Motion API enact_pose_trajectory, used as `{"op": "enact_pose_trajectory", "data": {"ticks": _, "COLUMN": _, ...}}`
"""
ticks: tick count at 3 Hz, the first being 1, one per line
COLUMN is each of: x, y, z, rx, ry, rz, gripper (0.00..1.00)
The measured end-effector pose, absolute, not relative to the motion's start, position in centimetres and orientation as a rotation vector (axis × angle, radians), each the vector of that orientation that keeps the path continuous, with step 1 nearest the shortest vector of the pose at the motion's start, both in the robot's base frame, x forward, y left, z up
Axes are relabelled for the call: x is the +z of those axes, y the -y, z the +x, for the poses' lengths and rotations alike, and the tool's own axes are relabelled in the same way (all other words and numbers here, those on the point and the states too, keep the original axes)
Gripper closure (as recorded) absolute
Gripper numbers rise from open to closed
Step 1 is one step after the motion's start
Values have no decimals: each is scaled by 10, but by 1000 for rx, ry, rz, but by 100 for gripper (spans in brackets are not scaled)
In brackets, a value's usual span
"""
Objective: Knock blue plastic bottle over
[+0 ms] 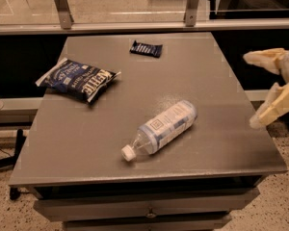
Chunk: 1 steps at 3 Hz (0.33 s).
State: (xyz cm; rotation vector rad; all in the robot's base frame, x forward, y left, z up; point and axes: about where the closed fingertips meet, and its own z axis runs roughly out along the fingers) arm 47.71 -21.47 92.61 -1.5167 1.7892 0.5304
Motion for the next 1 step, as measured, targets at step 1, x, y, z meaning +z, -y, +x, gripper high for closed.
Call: {"op": "enact_pose_trajectory", "data": {"ticks": 1, "x": 932, "y": 213, "z": 474, "rx": 547, "ry": -1775, "rz": -1495, "gripper": 0}}
